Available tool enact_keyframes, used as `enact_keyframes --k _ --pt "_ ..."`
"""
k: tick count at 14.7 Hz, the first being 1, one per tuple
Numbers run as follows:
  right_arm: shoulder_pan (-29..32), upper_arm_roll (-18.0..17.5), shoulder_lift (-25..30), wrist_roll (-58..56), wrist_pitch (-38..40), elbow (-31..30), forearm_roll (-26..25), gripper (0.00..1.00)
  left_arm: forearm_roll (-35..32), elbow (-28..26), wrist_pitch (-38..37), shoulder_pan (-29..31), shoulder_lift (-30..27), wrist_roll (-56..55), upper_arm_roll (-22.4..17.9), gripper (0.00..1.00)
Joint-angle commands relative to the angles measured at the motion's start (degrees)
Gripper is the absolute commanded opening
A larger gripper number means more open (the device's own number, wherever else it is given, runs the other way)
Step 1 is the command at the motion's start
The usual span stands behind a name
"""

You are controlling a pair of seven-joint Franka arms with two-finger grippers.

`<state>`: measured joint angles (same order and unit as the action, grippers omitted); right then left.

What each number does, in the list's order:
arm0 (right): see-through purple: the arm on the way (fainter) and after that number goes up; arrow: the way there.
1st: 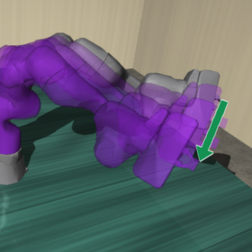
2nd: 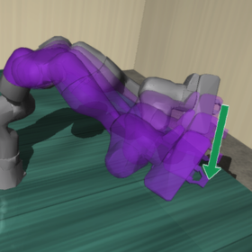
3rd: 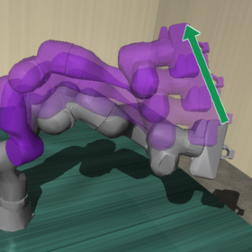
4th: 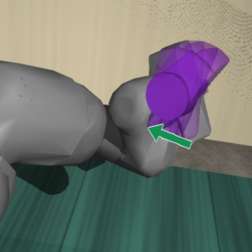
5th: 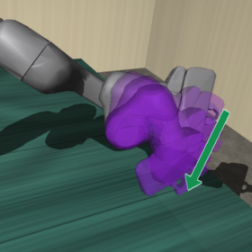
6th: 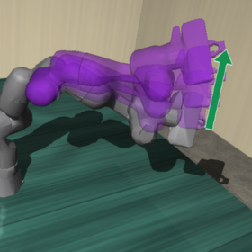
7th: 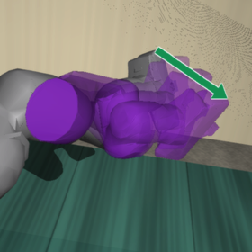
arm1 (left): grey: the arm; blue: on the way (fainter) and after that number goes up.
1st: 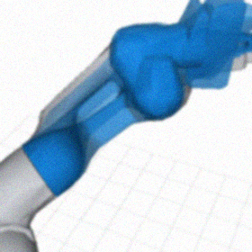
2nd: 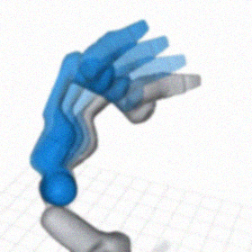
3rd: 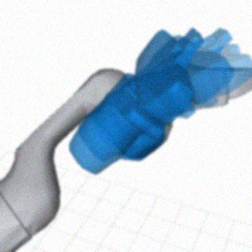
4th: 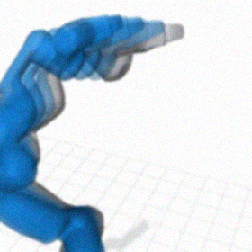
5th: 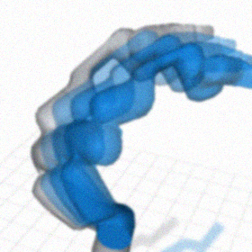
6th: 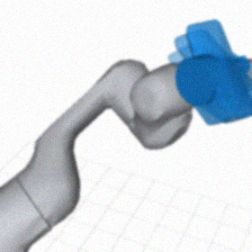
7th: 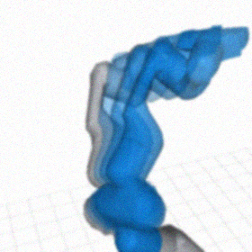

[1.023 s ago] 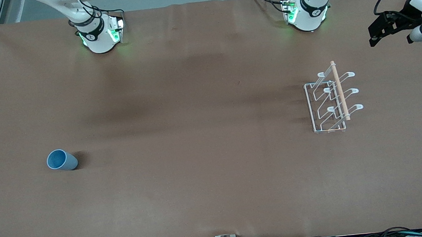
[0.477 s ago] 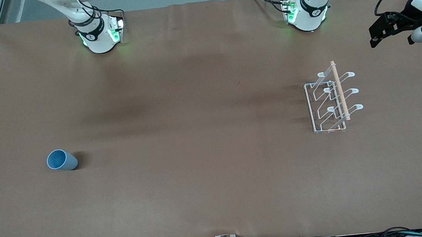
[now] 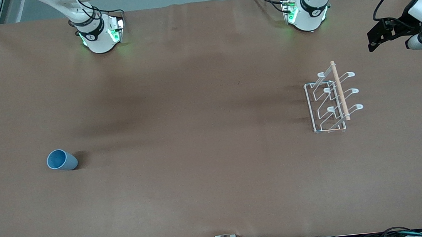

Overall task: Hang cup on cup holder
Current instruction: 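Move the right gripper down over the light blue cup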

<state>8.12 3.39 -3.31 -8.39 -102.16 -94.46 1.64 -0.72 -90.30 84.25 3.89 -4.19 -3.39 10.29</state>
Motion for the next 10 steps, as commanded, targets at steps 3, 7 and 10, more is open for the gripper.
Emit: enact_keyframes --k 3,7,10 --pt "2.3 -0.7 -5.7 -1.0 -9.6 -7.1 0.3 0.98 -0.5 1.3 -1.0 0.2 0.8 0.9 0.3 1.00" --pt "3.1 -0.8 -12.8 -2.4 -13.8 -6.7 1.1 0.98 -0.5 1.4 -1.0 0.0 0.8 1.0 0.7 1.00" --pt "3.0 -0.8 -18.6 -2.2 -18.4 -6.7 1.3 0.98 -0.5 1.5 -1.0 -0.1 0.9 0.9 0.9 1.00"
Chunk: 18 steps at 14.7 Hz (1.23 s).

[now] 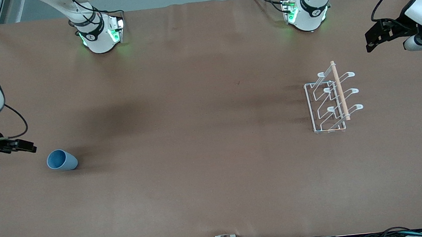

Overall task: Hang cup on cup holder
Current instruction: 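Close the right gripper on the blue cup's rim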

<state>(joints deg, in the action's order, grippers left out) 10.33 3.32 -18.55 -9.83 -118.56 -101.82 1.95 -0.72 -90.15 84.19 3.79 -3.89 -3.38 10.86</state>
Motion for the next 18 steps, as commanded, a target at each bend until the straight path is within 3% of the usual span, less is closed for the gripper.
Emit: enact_keyframes --k 1,3,7,14,16,18 --pt "0.7 -0.8 -4.7 -0.7 -2.5 0.7 1.7 0.98 -0.5 1.4 -1.0 -0.1 0.6 0.9 0.3 1.00" --pt "0.7 -0.8 -6.7 -0.9 -2.5 0.5 4.7 0.98 -0.5 1.5 -1.0 0.0 0.6 0.9 0.3 1.00" --pt "1.0 -0.8 -8.9 -1.0 -3.5 0.6 4.9 0.95 -0.5 1.5 -1.0 0.3 0.6 1.0 0.3 1.00" --pt "1.5 -0.8 -12.6 -1.2 -9.0 0.7 4.9 0.70 -0.8 1.6 -1.0 0.4 0.6 0.8 0.2 1.00" --pt "1.4 -0.8 -12.7 -1.9 -9.0 0.5 5.0 0.52 -0.7 1.6 -1.0 0.4 0.5 0.9 0.0 1.00" --pt "1.4 -0.8 -12.7 -1.9 -8.4 0.4 5.0 0.23 -0.7 1.6 -1.0 0.4 0.4 0.9 -0.2 1.00"
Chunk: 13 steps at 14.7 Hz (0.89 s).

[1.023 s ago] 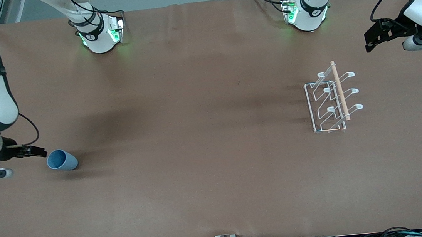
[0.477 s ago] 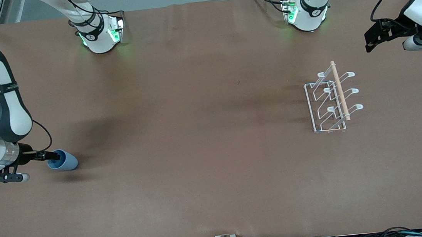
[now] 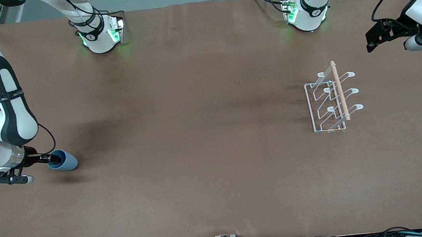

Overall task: Hang cup on cup holder
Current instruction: 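Close the right gripper on the blue cup's rim, then lift the cup with the right gripper while the left gripper approaches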

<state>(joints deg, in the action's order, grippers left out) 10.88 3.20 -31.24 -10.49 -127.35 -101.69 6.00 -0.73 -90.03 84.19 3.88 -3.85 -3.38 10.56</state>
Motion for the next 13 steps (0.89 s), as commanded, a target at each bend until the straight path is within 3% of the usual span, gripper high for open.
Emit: enact_keyframes --k 1,3,5,7,11,13 --pt "0.8 -0.7 0.0 -1.4 0.4 0.2 0.9 0.17 -0.6 1.4 -1.0 0.3 0.3 0.9 0.1 1.00" --pt "0.6 -0.8 0.6 -2.7 3.8 0.4 0.9 0.05 -0.7 1.4 -1.0 0.3 0.3 0.8 0.1 1.00" --pt "0.3 -1.1 3.1 -2.7 7.4 0.6 0.9 0.02 -0.7 1.5 -1.0 0.3 0.3 0.8 0.1 1.00" --pt "-0.2 -3.5 7.7 -2.6 13.4 0.8 1.4 0.01 -0.6 1.5 -1.0 0.3 0.3 0.9 0.1 1.00" --pt "-0.3 -8.3 13.3 -2.9 25.5 3.4 10.5 0.02 -0.5 1.4 -1.0 0.4 0.4 0.9 0.0 1.00" --pt "-0.3 -10.8 13.4 -3.0 29.9 5.5 18.7 0.03 -0.5 1.4 -1.0 0.6 0.4 0.9 -0.2 1.00"
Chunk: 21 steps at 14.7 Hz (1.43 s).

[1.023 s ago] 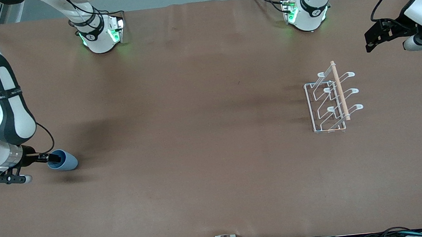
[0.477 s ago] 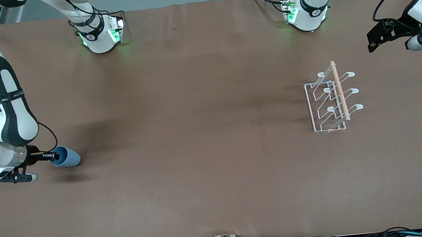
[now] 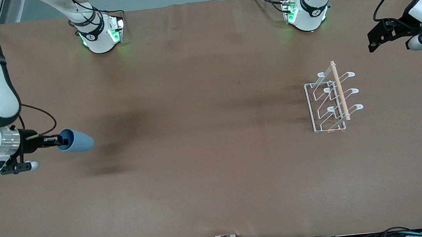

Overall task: Hang cup on cup holder
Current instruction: 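Lift the cup with the right gripper while the left gripper approaches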

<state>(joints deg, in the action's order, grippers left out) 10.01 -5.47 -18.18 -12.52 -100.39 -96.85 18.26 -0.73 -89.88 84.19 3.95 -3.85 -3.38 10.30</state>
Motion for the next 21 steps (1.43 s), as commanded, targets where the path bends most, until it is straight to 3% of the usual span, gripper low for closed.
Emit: enact_keyframes --k 1,5,8,12,17,21 --pt "0.6 -2.7 0.3 -1.1 3.4 0.8 11.0 0.03 -0.5 1.3 -1.0 0.5 0.4 0.9 0.0 1.00" --pt "-0.9 -5.4 0.0 -6.7 2.5 1.0 29.3 0.03 0.2 1.2 -1.0 -0.5 0.5 1.0 0.8 1.00" --pt "-4.3 -5.4 -0.2 -6.0 2.6 1.3 38.0 0.02 10.0 1.3 -0.9 -1.6 0.4 1.0 2.3 1.00" --pt "-8.8 -5.4 -0.5 -5.6 2.7 0.9 49.8 0.02 12.7 3.3 0.3 -4.0 0.4 0.9 10.3 1.00" --pt "-13.6 -5.4 -1.2 -5.6 2.6 0.7 56.8 0.01 12.8 7.1 7.6 -6.9 3.1 0.4 21.1 1.00" --pt "-16.7 -5.4 -2.1 -5.6 2.6 0.7 58.0 0.02 12.0 9.6 13.8 -9.8 7.4 -0.1 26.8 1.00"
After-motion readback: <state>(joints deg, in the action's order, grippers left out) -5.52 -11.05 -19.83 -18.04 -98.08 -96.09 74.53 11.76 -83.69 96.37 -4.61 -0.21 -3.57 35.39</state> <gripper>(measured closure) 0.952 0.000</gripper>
